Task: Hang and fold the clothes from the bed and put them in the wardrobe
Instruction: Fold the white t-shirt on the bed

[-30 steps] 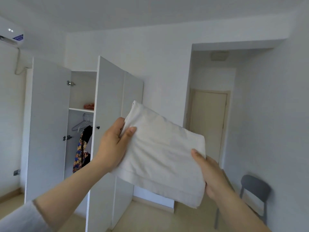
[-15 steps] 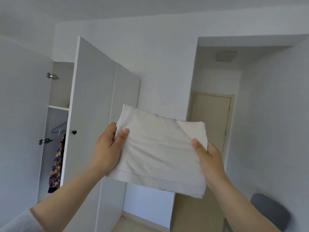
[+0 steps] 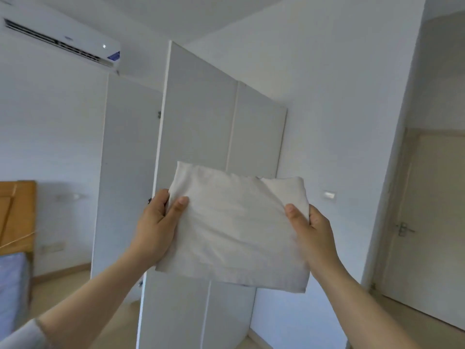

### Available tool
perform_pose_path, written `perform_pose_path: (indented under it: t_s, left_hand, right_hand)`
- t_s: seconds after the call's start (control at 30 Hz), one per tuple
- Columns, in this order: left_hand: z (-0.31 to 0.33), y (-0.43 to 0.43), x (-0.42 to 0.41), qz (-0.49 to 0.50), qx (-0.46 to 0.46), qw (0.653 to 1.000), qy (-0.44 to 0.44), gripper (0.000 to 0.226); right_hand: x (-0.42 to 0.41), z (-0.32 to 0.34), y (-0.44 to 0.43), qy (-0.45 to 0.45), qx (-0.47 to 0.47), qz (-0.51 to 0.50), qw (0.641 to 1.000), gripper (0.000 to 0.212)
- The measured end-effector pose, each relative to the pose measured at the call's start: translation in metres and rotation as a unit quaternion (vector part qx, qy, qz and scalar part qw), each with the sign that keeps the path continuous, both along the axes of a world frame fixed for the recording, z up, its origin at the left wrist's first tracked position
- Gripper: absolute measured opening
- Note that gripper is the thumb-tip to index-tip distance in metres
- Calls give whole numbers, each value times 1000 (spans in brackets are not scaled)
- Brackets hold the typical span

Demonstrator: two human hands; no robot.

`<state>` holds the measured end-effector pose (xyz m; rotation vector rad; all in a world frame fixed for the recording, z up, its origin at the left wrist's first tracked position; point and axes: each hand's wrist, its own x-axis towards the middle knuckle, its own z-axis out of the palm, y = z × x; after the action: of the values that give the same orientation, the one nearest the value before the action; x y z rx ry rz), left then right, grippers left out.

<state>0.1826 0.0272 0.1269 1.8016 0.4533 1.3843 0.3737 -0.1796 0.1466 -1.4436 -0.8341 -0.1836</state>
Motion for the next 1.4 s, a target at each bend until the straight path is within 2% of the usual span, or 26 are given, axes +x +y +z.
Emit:
perform_pose_path:
  t_s: [0.23,0.53,0.8,1.1,1.4]
  left_hand:
    - [-4,63,-6,116,18,993,12,50]
    - [-6,183,-24,222,2,975,1,37]
    - [-25,275,-35,304,-35,952,8,39]
    - [-20,366,-42,406,-28,913,30,39]
    - [-34,468,-77,469,-29,882,40,38]
  right_hand:
    - [30,-10,108,-4,-7,92,996,22]
    - [34,0,273,-55,2,170,984,24]
    - [40,-14,407,-73,5,250,965,31]
    - [42,-13,548,-79,35,343,935,33]
    - [5,-26,691,-83,46,379,921,41]
